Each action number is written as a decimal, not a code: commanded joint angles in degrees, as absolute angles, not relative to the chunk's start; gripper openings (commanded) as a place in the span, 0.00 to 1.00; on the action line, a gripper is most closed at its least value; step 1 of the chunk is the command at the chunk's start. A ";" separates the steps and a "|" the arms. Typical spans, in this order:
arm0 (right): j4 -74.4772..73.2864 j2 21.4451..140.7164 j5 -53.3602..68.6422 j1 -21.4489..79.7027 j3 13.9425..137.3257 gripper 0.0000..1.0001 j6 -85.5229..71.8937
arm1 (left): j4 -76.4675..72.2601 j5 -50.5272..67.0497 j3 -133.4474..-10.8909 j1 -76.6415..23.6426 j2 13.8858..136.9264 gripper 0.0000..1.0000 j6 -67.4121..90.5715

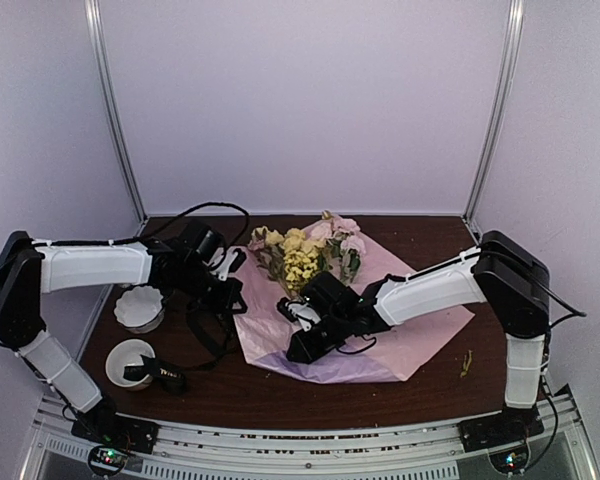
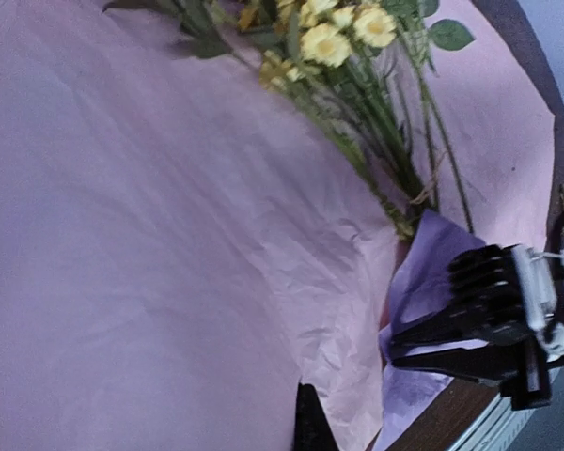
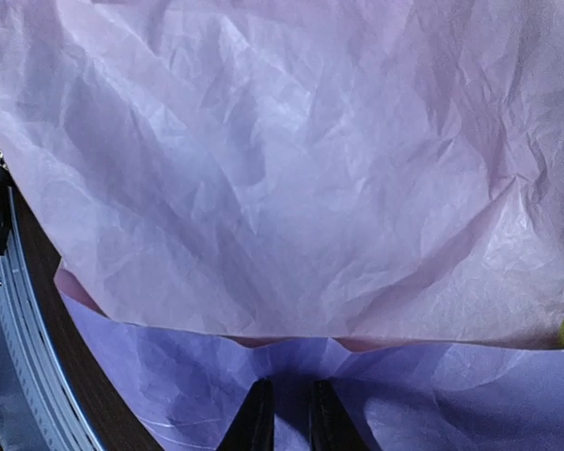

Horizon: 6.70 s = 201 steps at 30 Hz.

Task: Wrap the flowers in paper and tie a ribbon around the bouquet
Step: Pick up the one-fourth-folded wrapping paper from the center of the board, then place the one-fourth-folded wrapping paper on the folded wrapping paper, then adjust the 1/4-folded wrapping paper at the center of the board.

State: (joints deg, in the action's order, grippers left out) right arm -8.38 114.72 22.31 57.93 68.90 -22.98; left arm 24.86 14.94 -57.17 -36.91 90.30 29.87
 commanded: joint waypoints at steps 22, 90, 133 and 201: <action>0.66 100.96 22.13 56.22 56.06 0.16 -26.27 | 22.06 20.60 -78.54 -42.37 101.62 0.00 29.22; -3.90 80.06 1.12 61.14 40.17 0.49 -27.43 | 27.89 15.23 -71.44 -41.42 100.73 0.05 25.86; -17.79 86.93 22.02 57.40 47.18 0.00 -9.22 | 27.04 19.96 -55.49 -54.93 83.32 0.69 -7.91; -24.18 100.05 25.78 47.26 56.48 0.00 -6.58 | 26.58 16.90 -50.55 -47.63 80.55 0.42 13.35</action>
